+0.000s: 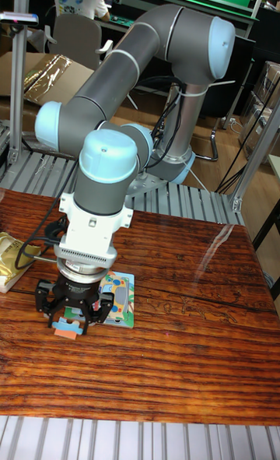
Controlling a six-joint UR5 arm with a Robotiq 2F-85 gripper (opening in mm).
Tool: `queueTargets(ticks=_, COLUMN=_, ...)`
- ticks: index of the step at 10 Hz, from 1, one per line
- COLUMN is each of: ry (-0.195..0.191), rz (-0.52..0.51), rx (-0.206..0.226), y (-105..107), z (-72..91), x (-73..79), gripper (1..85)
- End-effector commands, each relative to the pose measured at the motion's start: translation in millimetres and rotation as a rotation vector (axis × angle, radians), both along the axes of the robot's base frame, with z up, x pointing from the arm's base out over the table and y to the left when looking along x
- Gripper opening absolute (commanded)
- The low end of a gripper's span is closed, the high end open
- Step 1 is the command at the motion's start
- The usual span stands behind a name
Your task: Assemble one piece of a puzzle
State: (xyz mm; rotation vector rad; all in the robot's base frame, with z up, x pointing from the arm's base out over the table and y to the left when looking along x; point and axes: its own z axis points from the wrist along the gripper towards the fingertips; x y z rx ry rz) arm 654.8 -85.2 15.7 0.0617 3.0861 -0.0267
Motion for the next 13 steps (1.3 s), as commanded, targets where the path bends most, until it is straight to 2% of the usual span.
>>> queueTargets(ticks=1, ry=-0.003, rz=-0.021, rx=0.017, y=4.7, z=2.9, x=-2.1, gripper=48.3)
queueTargets(ticks=10, ry=-0.006, rz=-0.035, rx=0.029, y=9.7, z=5.3, x=-8.2, gripper=43.7)
queueTargets(ticks=13, ry=-0.026, rz=-0.019, rx=0.03, y=9.7, z=4.8, x=1.3, gripper=43.3)
